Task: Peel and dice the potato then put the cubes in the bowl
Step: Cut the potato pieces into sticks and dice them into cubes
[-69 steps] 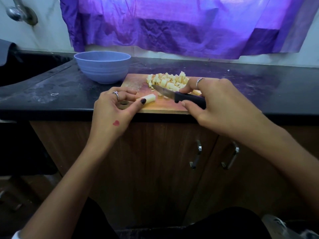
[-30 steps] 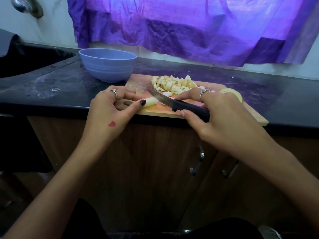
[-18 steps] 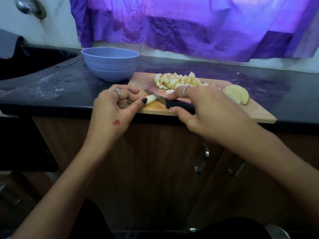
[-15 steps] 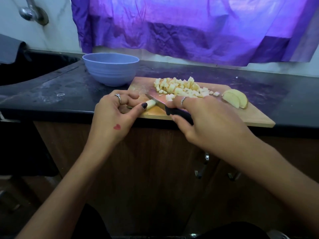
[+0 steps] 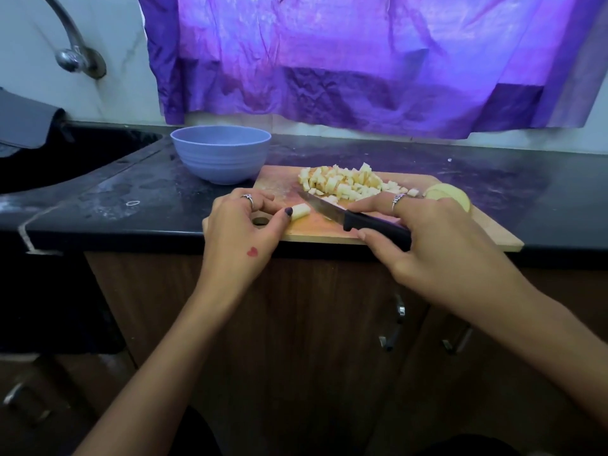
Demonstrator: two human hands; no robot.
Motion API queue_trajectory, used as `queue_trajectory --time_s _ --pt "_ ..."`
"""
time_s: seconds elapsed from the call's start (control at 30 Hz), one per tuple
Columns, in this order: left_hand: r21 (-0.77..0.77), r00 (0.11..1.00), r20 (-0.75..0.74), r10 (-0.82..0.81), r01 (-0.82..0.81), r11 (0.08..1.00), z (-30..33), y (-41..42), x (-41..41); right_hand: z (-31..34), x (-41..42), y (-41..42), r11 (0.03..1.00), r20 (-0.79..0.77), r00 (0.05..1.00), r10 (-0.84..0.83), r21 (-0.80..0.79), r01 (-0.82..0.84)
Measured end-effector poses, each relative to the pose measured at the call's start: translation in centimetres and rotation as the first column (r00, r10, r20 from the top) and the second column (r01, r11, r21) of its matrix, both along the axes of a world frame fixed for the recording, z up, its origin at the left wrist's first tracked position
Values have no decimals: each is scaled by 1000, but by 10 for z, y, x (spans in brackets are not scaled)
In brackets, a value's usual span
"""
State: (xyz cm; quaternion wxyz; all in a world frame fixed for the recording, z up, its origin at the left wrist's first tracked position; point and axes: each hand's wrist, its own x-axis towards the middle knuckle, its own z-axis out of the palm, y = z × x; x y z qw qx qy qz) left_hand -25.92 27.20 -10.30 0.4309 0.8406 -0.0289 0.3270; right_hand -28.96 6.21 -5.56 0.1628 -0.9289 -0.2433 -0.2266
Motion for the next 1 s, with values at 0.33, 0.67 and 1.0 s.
queue_trajectory --time_s 0.33,0.67,1.0 --pt "-7 999 -5 -32 32 999 -2 3 3 11 4 6 993 -58 998 -4 -114 -3" --pt "-38 1000 -3 -30 30 999 2 -1 -1 2 5 15 963 153 988 -4 -264 45" --pt "-49 998 5 -69 69 996 -1 1 4 -2 11 11 993 24 999 27 -118 -24"
